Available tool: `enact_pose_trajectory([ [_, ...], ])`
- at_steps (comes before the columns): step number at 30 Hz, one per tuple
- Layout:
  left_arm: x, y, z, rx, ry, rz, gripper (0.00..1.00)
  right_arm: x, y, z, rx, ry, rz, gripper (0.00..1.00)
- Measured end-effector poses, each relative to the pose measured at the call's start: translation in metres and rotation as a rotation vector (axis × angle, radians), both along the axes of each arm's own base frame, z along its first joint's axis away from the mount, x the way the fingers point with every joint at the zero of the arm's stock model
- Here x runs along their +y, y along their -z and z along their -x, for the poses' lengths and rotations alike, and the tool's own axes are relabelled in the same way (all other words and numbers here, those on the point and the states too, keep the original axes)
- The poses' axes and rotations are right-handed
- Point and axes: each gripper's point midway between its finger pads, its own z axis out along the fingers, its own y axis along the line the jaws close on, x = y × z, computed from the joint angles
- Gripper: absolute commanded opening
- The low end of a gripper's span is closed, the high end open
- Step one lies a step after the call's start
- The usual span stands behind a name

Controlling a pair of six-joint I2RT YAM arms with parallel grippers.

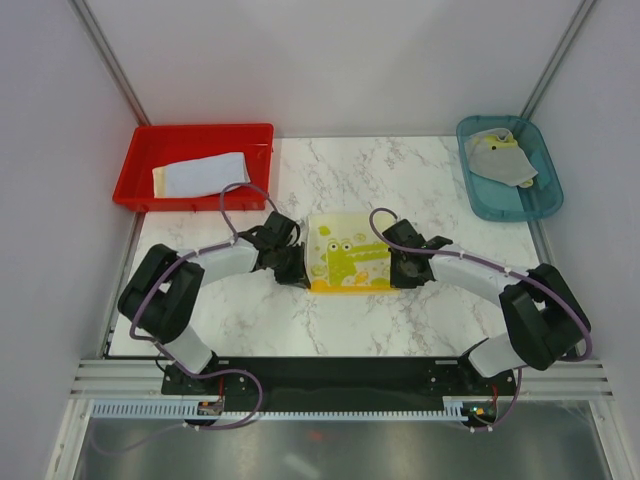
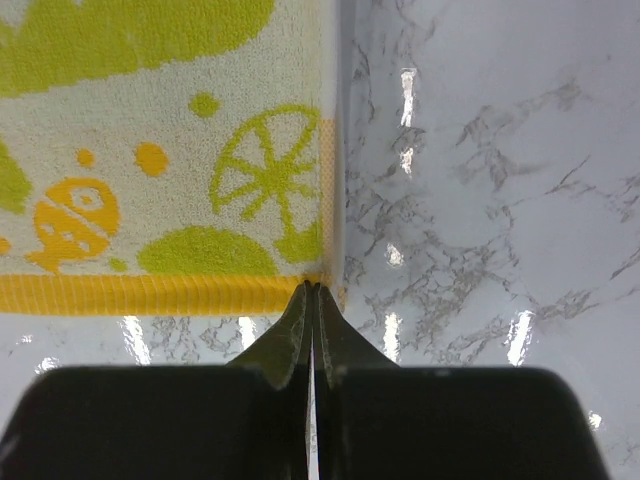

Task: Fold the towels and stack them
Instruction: Fold the towel

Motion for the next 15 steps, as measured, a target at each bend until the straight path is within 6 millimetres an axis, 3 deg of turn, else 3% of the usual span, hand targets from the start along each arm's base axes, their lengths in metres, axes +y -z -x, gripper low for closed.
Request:
enact_pose_trajectory([
  [7, -0.003, 0.005, 0.008, 0.005, 0.016, 0.014, 0.02, -0.001, 0.005, -0.002, -0.02, 0.001, 0.009, 0.0],
  [8, -0.004, 0.005, 0.008, 0.004, 0.018, 0.018, 0.07, -0.001, 0.005, -0.002, -0.022, 0.001, 0.008, 0.0],
  [9, -0.005, 0.004, 0.008, 0.002, 0.02, 0.02, 0.22, -0.001, 0.005, -0.002, -0.023, 0.001, 0.008, 0.0],
  [11, -0.005, 0.003, 0.01, 0.002, 0.026, 0.028, 0.35, -0.001, 0.004, -0.002, -0.024, 0.001, 0.007, 0.09],
  [12, -0.006, 0.001, 0.012, 0.007, 0.028, 0.037, 0.37, -0.001, 0.004, -0.002, -0.026, 0.002, 0.006, 0.2],
  [15, -0.005, -0.008, 0.015, -0.003, 0.03, 0.045, 0.46, -0.002, 0.001, -0.001, -0.025, -0.003, 0.008, 0.34],
])
